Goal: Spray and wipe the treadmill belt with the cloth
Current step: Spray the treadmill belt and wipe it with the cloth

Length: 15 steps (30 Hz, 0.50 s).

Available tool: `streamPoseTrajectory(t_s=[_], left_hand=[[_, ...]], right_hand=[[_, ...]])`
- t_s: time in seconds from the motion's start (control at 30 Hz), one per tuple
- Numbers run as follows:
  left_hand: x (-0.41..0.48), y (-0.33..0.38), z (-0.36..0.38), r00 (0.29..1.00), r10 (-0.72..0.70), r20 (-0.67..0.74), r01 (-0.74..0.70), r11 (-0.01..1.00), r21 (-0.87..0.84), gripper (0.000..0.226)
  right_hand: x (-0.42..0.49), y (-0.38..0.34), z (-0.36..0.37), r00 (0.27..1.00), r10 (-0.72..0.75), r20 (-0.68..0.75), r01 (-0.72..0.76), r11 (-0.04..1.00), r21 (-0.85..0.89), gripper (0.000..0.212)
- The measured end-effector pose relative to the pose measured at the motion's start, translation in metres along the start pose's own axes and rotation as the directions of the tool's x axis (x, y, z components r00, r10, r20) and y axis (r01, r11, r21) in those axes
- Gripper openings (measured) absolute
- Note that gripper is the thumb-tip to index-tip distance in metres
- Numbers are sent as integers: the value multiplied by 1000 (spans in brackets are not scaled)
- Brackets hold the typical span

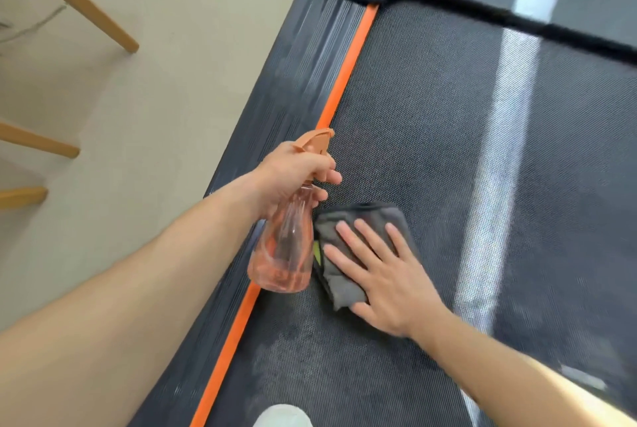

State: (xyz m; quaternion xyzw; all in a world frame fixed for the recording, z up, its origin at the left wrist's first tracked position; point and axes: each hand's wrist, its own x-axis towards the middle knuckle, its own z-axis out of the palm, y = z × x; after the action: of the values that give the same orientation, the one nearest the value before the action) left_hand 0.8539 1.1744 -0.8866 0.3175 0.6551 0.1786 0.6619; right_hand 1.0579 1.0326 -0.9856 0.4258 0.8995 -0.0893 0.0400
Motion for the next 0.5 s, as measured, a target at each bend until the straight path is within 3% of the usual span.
streamPoseTrajectory(t_s=[0.03, 0.1, 0.17, 0.23, 0.3, 0.4, 0.5], left_hand=[[0, 0, 2, 1000, -2, 10, 2, 1000, 7, 9], [0, -1, 5, 1000, -9, 28, 9, 1000, 14, 7], [2, -1, 10, 999, -14, 42, 13, 1000, 21, 9], [4, 2, 12, 999, -6, 49, 4, 999, 37, 9], [6, 5, 16, 999, -1, 47, -2, 998, 57, 15], [8, 9, 26, 999, 17, 44, -21, 995, 93, 12], [8, 8, 43, 997, 11, 80, -21, 991, 134, 27]], right_hand=[[2, 10, -1, 998, -55, 6, 55, 999, 0, 93], [27, 39, -4, 1000, 1, 8, -1, 1000, -24, 91], [63, 75, -15, 958, 284, -21, -284, 959, 2, 86], [93, 105, -28, 835, 549, -22, -546, 834, 85, 80], [98, 105, -31, 778, 628, -24, -622, 776, 106, 80], [49, 50, -17, 868, 494, -47, -492, 869, 55, 88], [-17, 2, 1, 975, 221, 12, -221, 973, 66, 98]])
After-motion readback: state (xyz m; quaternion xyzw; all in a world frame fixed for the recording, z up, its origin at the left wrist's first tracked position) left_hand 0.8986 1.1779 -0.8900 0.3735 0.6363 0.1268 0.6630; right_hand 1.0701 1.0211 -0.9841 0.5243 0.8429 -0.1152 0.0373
